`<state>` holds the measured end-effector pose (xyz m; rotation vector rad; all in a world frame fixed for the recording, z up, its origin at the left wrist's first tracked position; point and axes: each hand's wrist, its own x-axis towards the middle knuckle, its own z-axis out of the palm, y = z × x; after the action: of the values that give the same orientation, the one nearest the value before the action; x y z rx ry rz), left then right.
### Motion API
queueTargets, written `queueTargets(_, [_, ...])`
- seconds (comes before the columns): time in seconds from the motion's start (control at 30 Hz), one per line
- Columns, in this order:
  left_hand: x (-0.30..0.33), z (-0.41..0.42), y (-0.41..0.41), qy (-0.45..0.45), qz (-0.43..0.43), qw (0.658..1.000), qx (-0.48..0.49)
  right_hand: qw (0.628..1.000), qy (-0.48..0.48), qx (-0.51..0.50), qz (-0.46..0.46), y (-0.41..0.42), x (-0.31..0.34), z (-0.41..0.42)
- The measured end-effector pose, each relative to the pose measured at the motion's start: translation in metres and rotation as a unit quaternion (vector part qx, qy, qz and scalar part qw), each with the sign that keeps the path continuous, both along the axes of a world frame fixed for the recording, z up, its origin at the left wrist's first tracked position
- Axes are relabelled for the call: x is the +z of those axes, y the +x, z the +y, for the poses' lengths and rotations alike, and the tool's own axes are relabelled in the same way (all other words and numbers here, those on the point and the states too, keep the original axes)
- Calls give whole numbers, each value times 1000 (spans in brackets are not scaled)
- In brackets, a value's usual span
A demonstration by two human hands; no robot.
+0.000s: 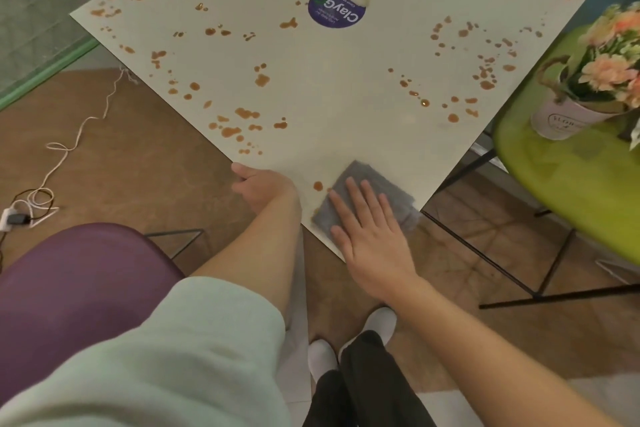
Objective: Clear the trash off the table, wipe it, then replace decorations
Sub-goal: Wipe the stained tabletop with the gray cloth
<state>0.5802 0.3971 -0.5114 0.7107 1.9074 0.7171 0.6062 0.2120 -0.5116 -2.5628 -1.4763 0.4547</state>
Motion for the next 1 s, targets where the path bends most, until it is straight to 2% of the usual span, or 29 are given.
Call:
queueTargets(0.1, [-1, 0, 0, 0, -9, 1000, -1, 1000, -6, 25, -13, 20, -1, -8])
queueTargets(0.2, [-2, 0, 0, 6, -22, 1000, 3, 998, -23, -58, 1, 51, -2, 7])
queueTargets(0.27, [-2, 0, -1, 6, -26, 1000, 1, 997, -6, -78, -1, 37, -1, 12])
queueTargets(0.37, [-3, -2, -1, 9, -42, 999, 5, 1000, 3, -17, -4, -11, 0, -7])
queueTargets(0.43, [-4, -2, -2, 12, -47, 999, 11, 1000, 5, 12, -8, -11, 0, -14])
queueTargets(0.57, [-8, 1, 0, 19, -50, 998, 16, 999, 16, -40, -11, 45, -5, 27])
queueTargets(0.67, [-13, 3, 0, 25, -42, 999, 22, 996, 46, -70, -12, 52, -7, 57])
queueTargets(0.8, [-16, 2, -1, 30, -38, 999, 17, 995, 57, 84, 7, 21, -6, 33])
queueTargets(0.87, [-16, 1, -1, 29, -47, 998, 21, 993, 34, 117, 4, 36, -5, 23])
queueTargets(1.0, [-20, 5, 0, 29, -40, 998, 36, 999, 21, 27, 6, 74, -2, 53])
